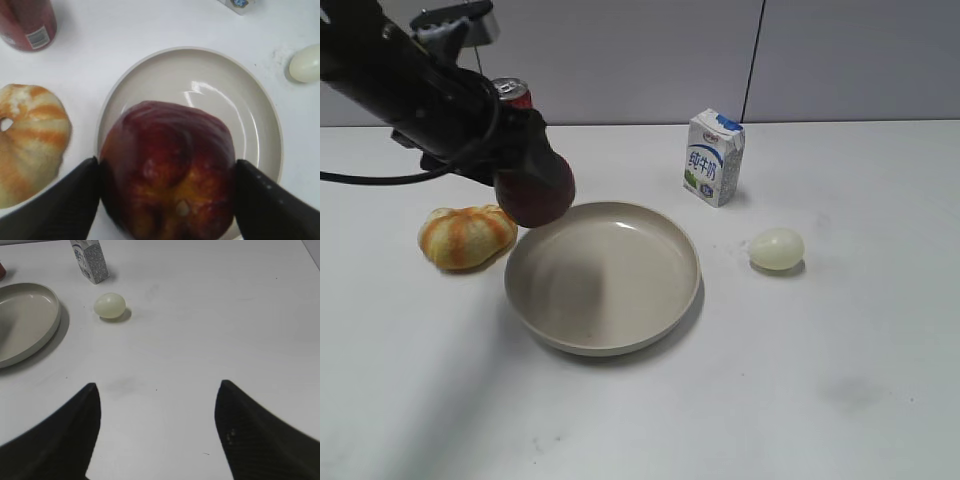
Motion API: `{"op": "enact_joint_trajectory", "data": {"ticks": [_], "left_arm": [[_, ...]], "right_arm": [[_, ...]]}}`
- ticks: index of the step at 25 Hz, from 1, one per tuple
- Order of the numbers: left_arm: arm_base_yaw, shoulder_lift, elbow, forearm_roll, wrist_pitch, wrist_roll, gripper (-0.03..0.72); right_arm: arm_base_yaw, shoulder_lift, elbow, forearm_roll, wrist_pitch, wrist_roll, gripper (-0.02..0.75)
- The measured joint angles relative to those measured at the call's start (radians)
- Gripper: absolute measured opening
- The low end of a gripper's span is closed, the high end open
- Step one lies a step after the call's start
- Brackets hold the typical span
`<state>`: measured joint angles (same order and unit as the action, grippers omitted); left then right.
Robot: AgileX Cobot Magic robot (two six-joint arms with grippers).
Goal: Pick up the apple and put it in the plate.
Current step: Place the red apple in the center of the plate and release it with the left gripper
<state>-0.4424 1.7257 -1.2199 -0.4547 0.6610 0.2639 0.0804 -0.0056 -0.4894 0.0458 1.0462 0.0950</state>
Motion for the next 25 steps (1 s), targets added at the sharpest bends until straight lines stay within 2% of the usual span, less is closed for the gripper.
{"op": "enact_joint_trajectory", "data": {"ticks": [6,11,19,25], "left_arm": [[-0.087,0.14,-0.008,-0.011,-0.076,0.0,0.596],[-0.127,0.241,-0.049,0.014,-0.08,0.0,0.61],[-0.139,0.264,-0.104,0.092,-0.052,0.0,0.688],[-0.127,0.17,-0.237,0.16,0.141,0.0,0.692]], "right_arm": [[0.0,0.0,0.0,0.0,0.0,0.0,0.571],[0.0,0.0,0.0,0.0,0.0,0.0,0.571],[0.0,0.0,0.0,0.0,0.0,0.0,0.571],[0.0,0.0,0.0,0.0,0.0,0.0,0.571]]}}
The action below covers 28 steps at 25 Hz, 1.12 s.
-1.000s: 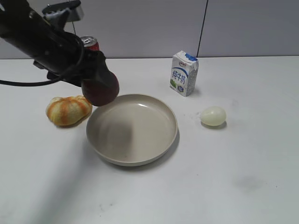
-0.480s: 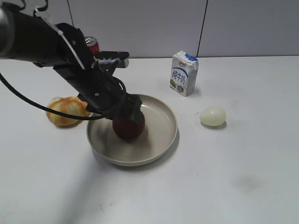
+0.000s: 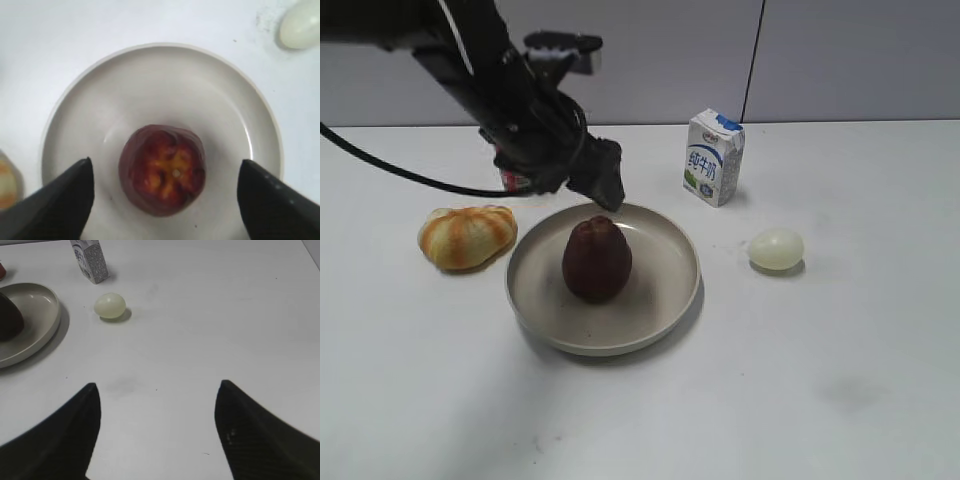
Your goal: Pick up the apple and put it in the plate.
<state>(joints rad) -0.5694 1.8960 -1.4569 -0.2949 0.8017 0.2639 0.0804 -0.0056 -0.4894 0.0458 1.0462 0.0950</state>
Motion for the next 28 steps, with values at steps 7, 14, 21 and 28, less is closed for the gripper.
{"op": "enact_joint_trajectory", "data": {"ticks": [7,14,21,28], "left_arm": [[0.088,-0.19,-0.032,0.214,0.353,-0.087,0.658],[0.264,-0.493,0.247,0.257,0.343,-0.122,0.617],[0.432,-0.947,0.643,0.257,0.279,-0.125,0.605],[0.456,-1.444,0.852,0.269,0.255,-0.125,0.596]], "right_arm": [[0.0,0.0,0.0,0.0,0.0,0.0,0.571],[0.0,0.0,0.0,0.0,0.0,0.0,0.571],[0.0,0.0,0.0,0.0,0.0,0.0,0.571],[0.0,0.0,0.0,0.0,0.0,0.0,0.571]]}}
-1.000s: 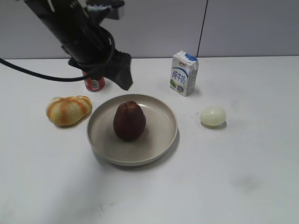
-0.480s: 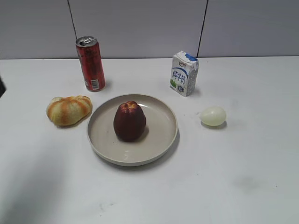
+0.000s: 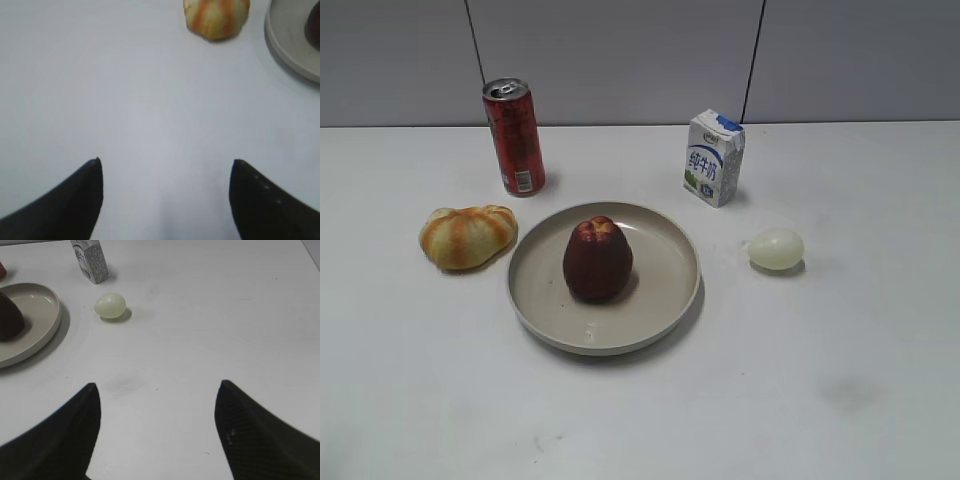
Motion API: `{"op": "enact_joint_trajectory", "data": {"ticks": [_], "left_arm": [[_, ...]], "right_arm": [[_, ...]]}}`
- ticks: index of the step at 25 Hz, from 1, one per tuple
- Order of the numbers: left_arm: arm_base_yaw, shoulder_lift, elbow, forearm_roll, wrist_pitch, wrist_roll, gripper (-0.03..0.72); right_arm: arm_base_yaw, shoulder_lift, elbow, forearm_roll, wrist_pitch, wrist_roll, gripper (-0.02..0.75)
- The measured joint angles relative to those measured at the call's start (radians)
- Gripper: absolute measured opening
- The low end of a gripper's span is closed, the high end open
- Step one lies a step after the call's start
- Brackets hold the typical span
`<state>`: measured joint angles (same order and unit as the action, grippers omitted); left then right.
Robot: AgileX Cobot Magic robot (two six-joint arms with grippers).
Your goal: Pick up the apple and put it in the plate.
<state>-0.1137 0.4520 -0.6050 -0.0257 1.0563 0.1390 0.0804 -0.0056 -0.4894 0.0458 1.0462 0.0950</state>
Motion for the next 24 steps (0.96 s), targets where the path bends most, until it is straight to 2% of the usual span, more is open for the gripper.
{"op": "enact_joint_trajectory", "data": {"ticks": [4,7,18,24], "left_arm": [[0.0,-0.214,0.08,0.003,-0.018,0.0,0.594],[0.0,-0.296,0.096,0.004,-0.014,0.0,0.592],[0.0,-0.322,0.101,0.004,-0.016,0.0,0.589],[0.022,-0.441,0.102,0.005,-0.016,0.0,0.589]], "right_arm": [[0.0,0.0,0.0,0.0,0.0,0.0,0.571],[0.0,0.0,0.0,0.0,0.0,0.0,0.571],[0.0,0.0,0.0,0.0,0.0,0.0,0.571],[0.0,0.0,0.0,0.0,0.0,0.0,0.571]]}}
